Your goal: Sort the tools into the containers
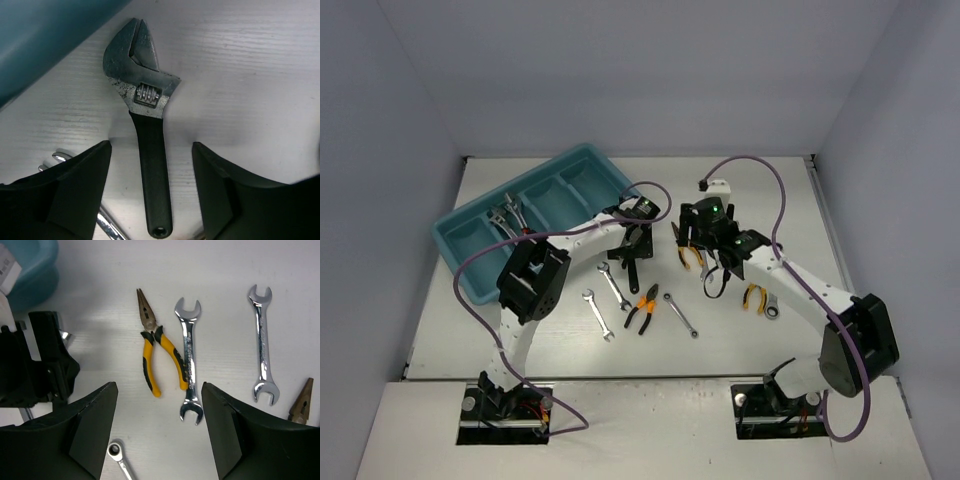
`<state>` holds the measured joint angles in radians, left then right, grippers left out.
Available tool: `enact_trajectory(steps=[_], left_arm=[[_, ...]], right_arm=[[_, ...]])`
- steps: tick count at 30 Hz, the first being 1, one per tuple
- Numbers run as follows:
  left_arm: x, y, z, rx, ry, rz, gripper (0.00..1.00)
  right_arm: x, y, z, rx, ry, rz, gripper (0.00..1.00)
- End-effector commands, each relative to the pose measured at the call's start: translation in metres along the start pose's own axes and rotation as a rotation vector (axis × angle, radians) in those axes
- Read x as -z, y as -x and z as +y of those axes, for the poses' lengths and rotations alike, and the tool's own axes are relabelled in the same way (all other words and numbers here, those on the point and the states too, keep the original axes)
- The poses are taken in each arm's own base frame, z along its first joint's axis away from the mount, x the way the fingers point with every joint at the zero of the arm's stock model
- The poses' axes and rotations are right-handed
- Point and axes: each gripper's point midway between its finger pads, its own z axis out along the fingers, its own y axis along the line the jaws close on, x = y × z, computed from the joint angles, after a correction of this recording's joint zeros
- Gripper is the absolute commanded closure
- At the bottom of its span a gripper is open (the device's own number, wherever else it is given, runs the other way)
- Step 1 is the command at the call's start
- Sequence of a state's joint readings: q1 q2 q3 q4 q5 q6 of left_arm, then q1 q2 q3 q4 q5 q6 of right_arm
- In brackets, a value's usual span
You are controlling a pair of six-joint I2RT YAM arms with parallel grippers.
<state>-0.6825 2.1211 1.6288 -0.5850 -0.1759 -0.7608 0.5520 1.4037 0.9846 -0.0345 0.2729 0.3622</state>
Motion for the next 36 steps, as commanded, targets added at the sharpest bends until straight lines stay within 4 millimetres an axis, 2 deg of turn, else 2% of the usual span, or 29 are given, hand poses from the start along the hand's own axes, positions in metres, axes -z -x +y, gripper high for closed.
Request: enact_trajectory(steps=[1, 7, 12, 15, 17, 20, 24, 31, 36], left_arm=[[0.016, 0.018, -0.008, 0.039, -0.017, -0.04, 0.46], [0.002, 0.007, -0.006, 0.011, 0.006, 0.018, 0.59], [-0.012, -0.005, 0.0, 0.013, 0.025, 0.07, 0.74], [-0.018, -0.009, 0.002, 0.007, 0.024, 0.093, 0.96], [-0.018, -0.01, 0.0, -0.001, 0.013, 0.1, 1.0], [-0.002, -0.002, -0.017, -0.019, -0.045, 0.077, 1.0], [0.03, 0.013, -0.032, -0.03, -0.109, 0.018, 1.0], [0.069, 0.042, -0.035, -0.036, -0.154, -0.078, 1.0], [0.08, 0.048, -0.036, -0.029, -0.17, -0.101, 1.0]], right_arm=[[0.01, -0.004, -0.012, -0.009, -0.019, -0.01, 0.35], [0.014, -0.011, -0.017, -0.025, -0.027, -0.005, 0.35], [0.016, -0.011, -0.018, -0.034, -0.025, -0.01, 0.35], [0.016, -0.012, -0.02, -0.028, -0.028, -0.01, 0.35], [0.017, -0.012, -0.02, -0.027, -0.028, -0.008, 0.35], [0.019, -0.01, -0.022, -0.025, -0.033, -0.015, 0.35], [0.022, -0.007, -0.028, -0.03, -0.045, -0.029, 0.35], [0.025, -0.003, -0.029, -0.029, -0.038, -0.039, 0.35], [0.026, -0.001, -0.027, -0.027, -0.033, -0.043, 0.35]])
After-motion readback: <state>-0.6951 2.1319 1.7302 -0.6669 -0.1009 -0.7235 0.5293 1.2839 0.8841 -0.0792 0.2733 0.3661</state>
